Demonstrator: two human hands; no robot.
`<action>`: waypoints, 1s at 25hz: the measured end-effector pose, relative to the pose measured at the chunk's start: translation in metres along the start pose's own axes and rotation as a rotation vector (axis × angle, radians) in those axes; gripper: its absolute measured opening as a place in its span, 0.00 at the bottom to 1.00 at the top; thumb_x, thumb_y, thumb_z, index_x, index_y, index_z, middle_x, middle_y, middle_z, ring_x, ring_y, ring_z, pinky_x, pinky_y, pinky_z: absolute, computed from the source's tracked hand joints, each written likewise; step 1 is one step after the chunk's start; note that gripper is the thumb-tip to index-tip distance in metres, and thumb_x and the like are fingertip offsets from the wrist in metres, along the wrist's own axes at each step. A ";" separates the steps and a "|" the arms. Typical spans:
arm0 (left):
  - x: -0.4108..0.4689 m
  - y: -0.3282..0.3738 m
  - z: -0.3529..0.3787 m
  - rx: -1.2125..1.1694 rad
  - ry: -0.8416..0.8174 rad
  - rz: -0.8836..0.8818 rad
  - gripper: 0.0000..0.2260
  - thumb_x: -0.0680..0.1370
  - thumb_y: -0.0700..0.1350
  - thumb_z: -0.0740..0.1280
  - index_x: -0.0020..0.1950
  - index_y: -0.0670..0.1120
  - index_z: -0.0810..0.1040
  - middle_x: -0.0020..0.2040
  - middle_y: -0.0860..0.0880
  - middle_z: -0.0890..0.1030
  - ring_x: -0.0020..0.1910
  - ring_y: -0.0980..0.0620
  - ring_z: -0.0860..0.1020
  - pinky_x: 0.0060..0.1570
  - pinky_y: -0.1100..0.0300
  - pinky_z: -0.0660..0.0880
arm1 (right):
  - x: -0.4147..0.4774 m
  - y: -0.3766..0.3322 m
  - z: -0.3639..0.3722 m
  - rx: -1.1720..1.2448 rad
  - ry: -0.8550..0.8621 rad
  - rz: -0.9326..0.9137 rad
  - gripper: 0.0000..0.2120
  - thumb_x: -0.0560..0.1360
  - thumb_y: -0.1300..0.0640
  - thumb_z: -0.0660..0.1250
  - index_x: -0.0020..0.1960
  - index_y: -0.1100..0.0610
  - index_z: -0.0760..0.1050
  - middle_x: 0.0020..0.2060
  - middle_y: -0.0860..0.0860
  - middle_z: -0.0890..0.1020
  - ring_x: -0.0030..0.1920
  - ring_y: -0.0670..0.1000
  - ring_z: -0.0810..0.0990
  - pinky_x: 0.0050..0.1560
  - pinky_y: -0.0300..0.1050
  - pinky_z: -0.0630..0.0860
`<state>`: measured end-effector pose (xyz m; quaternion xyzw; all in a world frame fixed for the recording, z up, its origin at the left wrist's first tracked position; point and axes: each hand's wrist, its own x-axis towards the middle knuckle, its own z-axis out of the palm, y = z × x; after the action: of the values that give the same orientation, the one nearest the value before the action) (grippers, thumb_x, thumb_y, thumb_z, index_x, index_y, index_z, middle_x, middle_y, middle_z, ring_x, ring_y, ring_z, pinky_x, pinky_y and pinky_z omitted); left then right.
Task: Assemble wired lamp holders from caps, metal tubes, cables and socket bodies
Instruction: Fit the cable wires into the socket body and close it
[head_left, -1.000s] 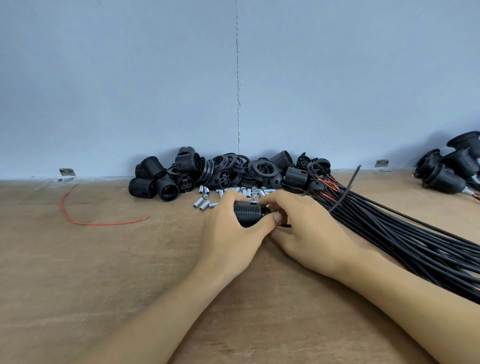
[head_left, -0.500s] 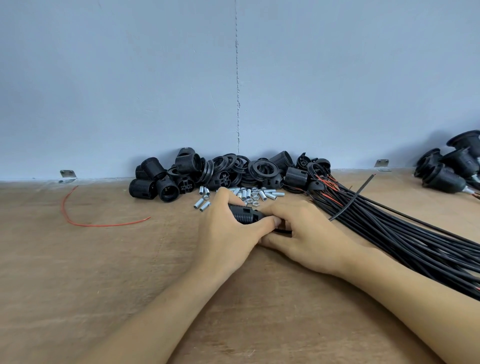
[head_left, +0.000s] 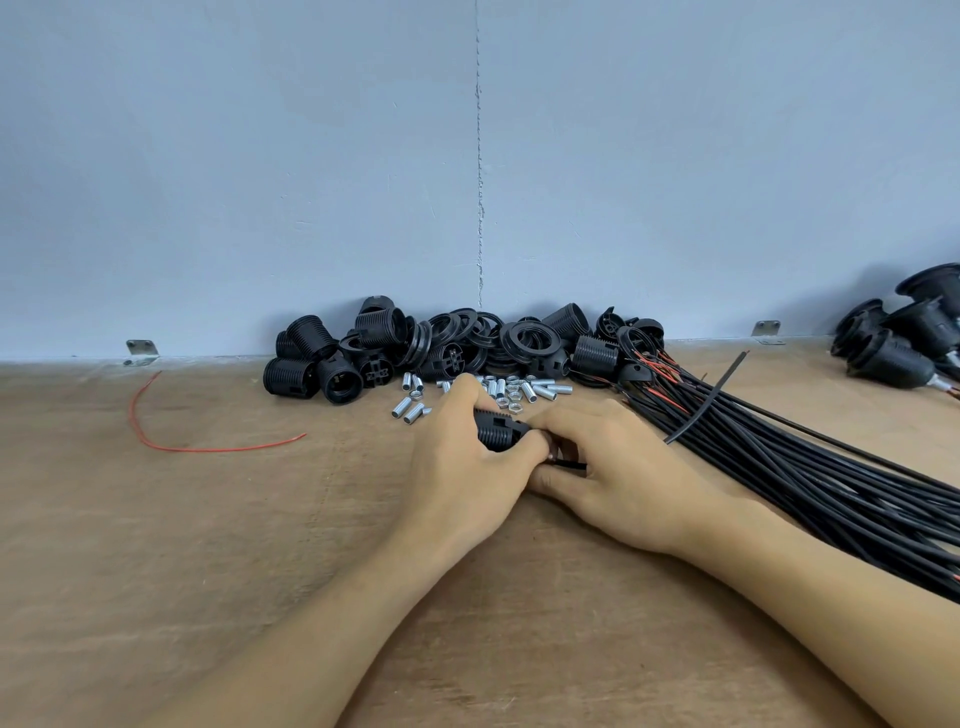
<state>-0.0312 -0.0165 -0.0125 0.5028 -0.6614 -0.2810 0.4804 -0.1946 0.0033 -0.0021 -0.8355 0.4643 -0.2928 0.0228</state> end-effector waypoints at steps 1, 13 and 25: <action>0.000 0.000 0.000 -0.008 0.001 -0.001 0.16 0.66 0.49 0.78 0.41 0.49 0.70 0.38 0.47 0.80 0.36 0.52 0.76 0.34 0.61 0.70 | 0.000 0.000 0.000 0.004 0.003 0.007 0.11 0.74 0.49 0.72 0.49 0.56 0.79 0.41 0.47 0.80 0.44 0.50 0.76 0.46 0.53 0.73; -0.001 0.005 -0.005 -0.090 -0.051 -0.039 0.16 0.64 0.53 0.75 0.43 0.51 0.72 0.33 0.56 0.80 0.32 0.57 0.77 0.32 0.65 0.72 | -0.001 -0.006 -0.003 0.003 0.022 0.018 0.20 0.74 0.39 0.61 0.49 0.55 0.78 0.39 0.45 0.78 0.42 0.48 0.75 0.46 0.52 0.73; -0.003 0.005 -0.006 -0.071 -0.072 0.014 0.12 0.70 0.47 0.75 0.43 0.50 0.72 0.36 0.48 0.82 0.37 0.49 0.81 0.36 0.57 0.75 | -0.005 -0.010 -0.003 -0.093 -0.004 0.025 0.18 0.76 0.41 0.61 0.54 0.54 0.77 0.43 0.44 0.78 0.47 0.48 0.76 0.54 0.52 0.72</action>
<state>-0.0273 -0.0110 -0.0069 0.4703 -0.6714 -0.3189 0.4757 -0.1907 0.0131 0.0013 -0.8305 0.4877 -0.2689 -0.0117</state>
